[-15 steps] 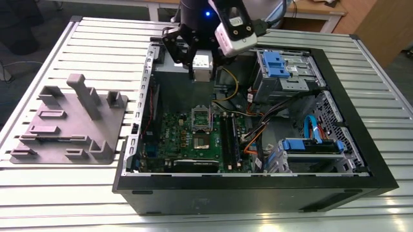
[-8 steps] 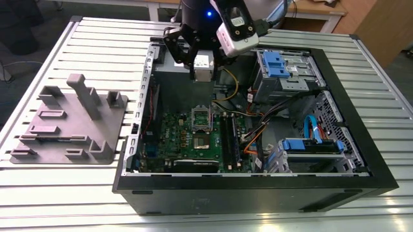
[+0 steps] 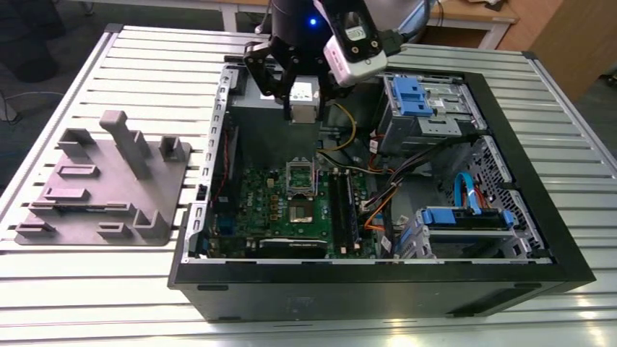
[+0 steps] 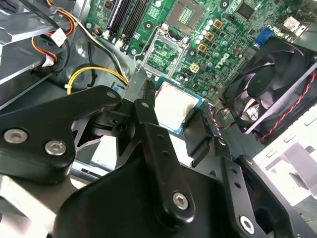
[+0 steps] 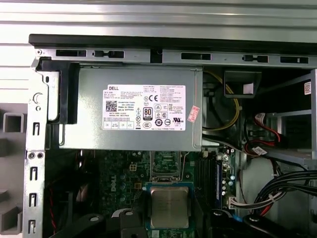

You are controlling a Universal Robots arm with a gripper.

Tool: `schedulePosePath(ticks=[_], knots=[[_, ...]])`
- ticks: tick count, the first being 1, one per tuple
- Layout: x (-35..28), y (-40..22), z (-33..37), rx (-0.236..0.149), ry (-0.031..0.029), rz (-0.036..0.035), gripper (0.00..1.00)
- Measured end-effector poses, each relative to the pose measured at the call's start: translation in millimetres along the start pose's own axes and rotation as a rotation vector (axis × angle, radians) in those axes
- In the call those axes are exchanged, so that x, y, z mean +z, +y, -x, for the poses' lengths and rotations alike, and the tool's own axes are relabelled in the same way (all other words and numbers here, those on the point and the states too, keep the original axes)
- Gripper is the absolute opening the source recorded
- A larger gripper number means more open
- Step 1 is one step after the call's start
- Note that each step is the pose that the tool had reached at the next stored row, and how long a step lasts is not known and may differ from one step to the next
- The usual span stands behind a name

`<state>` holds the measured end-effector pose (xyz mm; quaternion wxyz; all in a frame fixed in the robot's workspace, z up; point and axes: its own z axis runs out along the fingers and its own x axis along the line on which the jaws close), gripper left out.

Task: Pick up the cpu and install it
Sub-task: 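Pick up the cpu and move it towards the insertion slot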

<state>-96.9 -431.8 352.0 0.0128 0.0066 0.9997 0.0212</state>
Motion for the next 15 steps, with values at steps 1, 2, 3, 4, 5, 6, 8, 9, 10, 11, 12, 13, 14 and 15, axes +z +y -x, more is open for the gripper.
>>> schedulePosePath(ticks=[1, 2, 3, 4, 5, 6, 8, 9, 10, 11, 12, 13, 14, 15], knots=[[0.1, -1.0, 0.0, 0.0, 0.0, 0.0, 0.47], [0.1, -2.2, 0.0, 0.0, 0.0, 0.0, 0.47], [0.3, -3.2, 0.0, 0.0, 0.0, 0.0, 0.47], [0.5, -3.9, 0.0, 0.0, 0.0, 0.0, 0.47], [0.8, -4.8, 0.0, 0.0, 0.0, 0.0001, 0.47], [1.1, -6.0, 0.0, 0.0, -0.0001, 0.0001, 0.47], [1.6, -8.8, 0.1, 0.0, 0.0, 0.0, 0.47], [1.8, -10.3, 0.1, 0.0, 0.0, 0.0, 0.47], [2.1, -12.0, 0.1, 0.0, 0.0, 0.0, 0.47], [2.3, -14.0, 0.1, 0.0, 0.0, 0.0001, 0.47], [2.5, -15.9, 0.1, 0.0, 0.0, 0.0, 0.47], [2.8, -17.7, 0.1, 0.0, 0.0, 0.0001, 0.47], [3.1, -19.5, 0.2, 0.0, 0.0, 0.0, 0.47], [3.5, -21.4, 0.2, 0.0, 0.0, -0.0001, 0.47]])
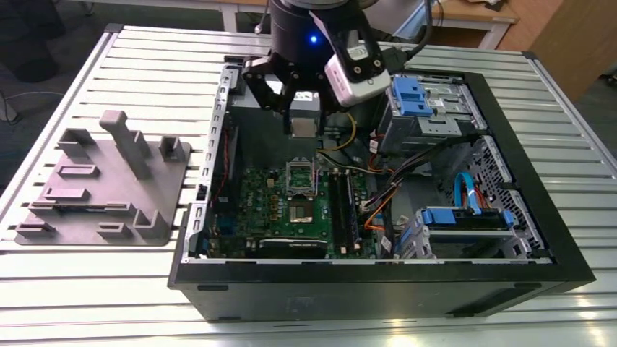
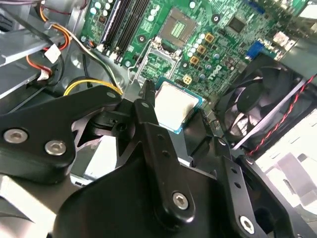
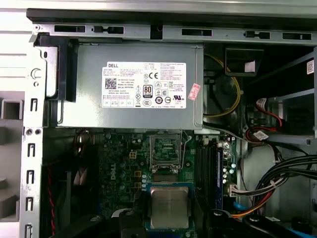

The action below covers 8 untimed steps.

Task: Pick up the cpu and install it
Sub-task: 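Pick up the cpu and move it towards the insertion slot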

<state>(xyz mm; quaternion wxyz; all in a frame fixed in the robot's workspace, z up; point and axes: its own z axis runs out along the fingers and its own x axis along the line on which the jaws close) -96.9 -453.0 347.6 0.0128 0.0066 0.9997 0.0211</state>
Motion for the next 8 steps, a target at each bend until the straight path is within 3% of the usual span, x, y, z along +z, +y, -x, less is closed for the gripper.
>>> schedulePosePath(ticks=[8], knots=[[8.5, -9.5, 0.0, 0.0, -0.0001, 0.0001, 0.47]])
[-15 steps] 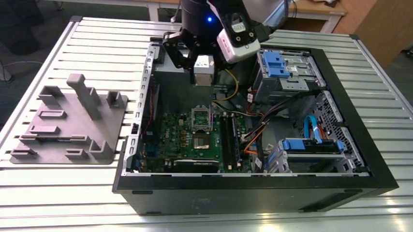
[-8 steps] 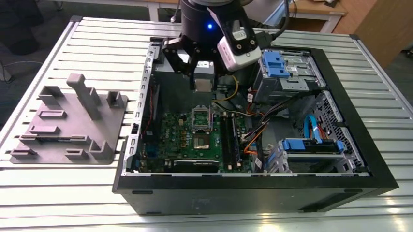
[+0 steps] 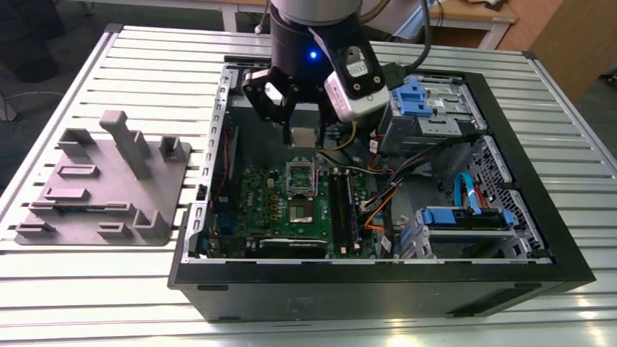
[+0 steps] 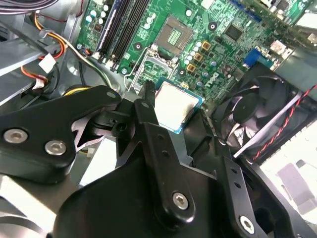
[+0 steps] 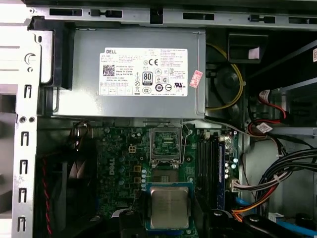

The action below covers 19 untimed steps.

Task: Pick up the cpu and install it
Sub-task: 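Pick up the cpu and move it towards the insertion slot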

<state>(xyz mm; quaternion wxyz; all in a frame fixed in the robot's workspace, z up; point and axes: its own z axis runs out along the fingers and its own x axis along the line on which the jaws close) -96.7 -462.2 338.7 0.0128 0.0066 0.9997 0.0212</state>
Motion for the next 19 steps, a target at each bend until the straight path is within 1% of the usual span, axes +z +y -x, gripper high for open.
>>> schedulePosePath(ticks=[3, 8, 10, 13, 19], knots=[[2.6, -1.2, 0.3, 0.0, 0.0, 0.0, 0.47], [4.6, -1.3, 4.6, 0.0, 0.0002, 0.0001, 0.47], [5.1, -1.3, 4.6, 0.0, 0.0003, 0.0, 0.47], [7.6, -1.4, 4.6, 0.0, 0.0003, 0.0, 0.47], [7.8, -1.4, 4.6, 0.0, 0.0003, 0.0, 0.47]])
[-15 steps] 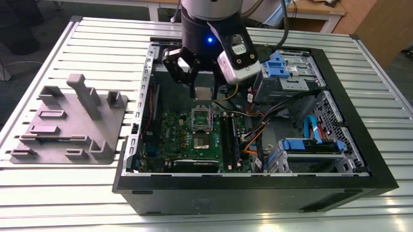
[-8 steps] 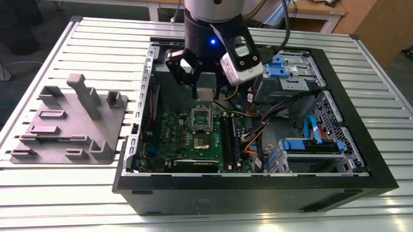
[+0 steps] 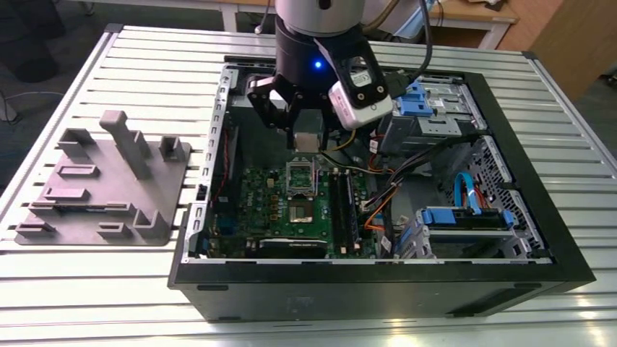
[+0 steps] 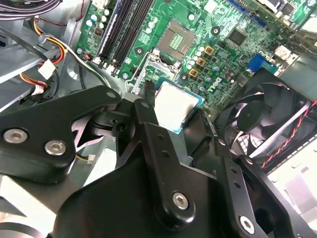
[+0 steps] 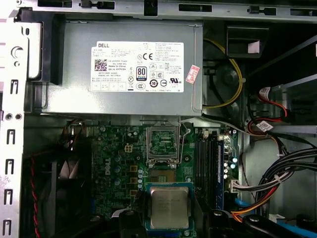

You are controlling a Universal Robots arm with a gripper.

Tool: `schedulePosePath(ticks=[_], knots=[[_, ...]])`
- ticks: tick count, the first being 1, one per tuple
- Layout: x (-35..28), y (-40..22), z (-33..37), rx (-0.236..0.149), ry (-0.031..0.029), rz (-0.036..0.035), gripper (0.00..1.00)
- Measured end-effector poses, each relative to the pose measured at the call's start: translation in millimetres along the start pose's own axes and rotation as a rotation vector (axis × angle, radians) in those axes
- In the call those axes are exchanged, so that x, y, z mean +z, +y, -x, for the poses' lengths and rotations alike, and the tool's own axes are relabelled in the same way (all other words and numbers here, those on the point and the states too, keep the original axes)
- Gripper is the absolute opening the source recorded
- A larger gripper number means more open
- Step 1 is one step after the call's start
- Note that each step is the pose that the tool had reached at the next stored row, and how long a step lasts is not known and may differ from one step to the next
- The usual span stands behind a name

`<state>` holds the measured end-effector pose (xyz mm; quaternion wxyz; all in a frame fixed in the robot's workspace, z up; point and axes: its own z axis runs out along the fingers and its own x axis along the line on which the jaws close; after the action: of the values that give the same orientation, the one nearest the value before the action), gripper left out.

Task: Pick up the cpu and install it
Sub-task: 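Pick up the cpu and move it towards the insertion slot, then place the cpu into insertion slot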

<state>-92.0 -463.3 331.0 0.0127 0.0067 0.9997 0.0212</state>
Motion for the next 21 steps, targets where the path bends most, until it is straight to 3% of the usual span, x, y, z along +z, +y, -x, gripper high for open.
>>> schedulePosePath(ticks=[15, 21], knots=[[2.6, -0.2, -0.1, 0.0, -0.0001, 0.0001, 0.47], [6.9, -5.8, -0.1, 0.0, 0.0, -0.0001, 0.47]])
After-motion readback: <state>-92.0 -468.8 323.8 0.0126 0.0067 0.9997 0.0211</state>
